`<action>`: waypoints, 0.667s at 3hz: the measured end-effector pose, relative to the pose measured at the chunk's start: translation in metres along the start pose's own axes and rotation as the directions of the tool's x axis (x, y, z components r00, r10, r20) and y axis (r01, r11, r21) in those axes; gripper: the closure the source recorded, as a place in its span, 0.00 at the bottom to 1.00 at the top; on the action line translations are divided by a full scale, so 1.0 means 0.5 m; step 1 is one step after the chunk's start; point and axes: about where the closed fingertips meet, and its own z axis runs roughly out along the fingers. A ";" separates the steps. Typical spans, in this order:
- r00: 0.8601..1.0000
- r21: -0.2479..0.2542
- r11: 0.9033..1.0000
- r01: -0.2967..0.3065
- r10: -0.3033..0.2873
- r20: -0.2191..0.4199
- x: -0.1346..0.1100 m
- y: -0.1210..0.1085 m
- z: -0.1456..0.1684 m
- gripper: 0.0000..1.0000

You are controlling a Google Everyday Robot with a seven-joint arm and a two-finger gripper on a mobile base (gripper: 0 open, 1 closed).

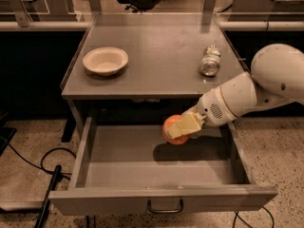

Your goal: Place orange into top drawer

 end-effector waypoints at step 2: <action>0.997 -0.096 0.993 -0.066 0.062 -0.041 0.057 -0.019 0.132 1.00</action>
Offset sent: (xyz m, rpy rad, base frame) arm 0.0013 0.0426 -0.1063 0.0360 0.1802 0.0592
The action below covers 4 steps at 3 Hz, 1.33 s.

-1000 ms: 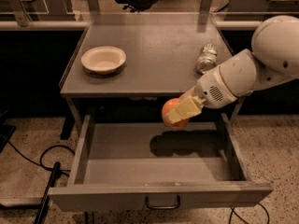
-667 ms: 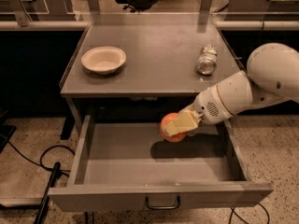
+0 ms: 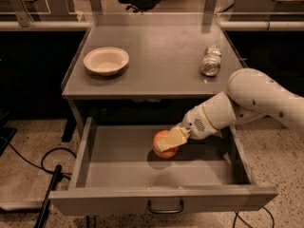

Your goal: Place orange into top drawer

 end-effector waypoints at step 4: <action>0.972 0.020 0.984 -0.175 0.169 0.165 0.036 -0.047 0.082 1.00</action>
Offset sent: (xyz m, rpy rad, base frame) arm -0.0018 0.0080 -0.0266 0.0238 0.0177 -0.1425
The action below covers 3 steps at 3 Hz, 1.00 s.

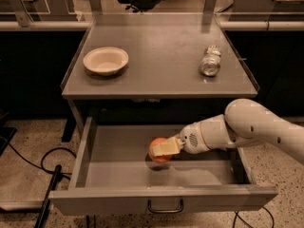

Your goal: Place orange into top drawer

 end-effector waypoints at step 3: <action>0.999 0.019 1.000 0.009 -0.008 -0.046 0.000 -0.042 0.089 1.00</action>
Offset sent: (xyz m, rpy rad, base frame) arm 0.0239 0.0248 -0.0413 -0.0678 0.0053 0.0243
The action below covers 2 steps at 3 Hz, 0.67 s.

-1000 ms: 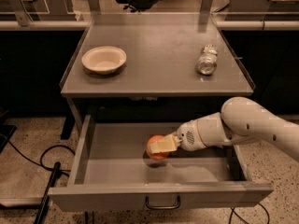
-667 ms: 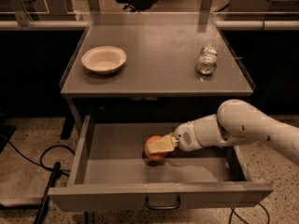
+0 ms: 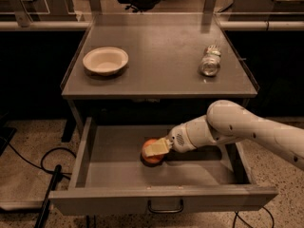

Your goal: Place orange into top drawer

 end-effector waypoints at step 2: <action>0.999 -0.015 0.999 -0.033 0.033 -0.001 0.018 -0.016 0.037 1.00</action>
Offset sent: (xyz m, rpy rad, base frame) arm 0.0003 0.0027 -0.0326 0.0357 0.0501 -0.0360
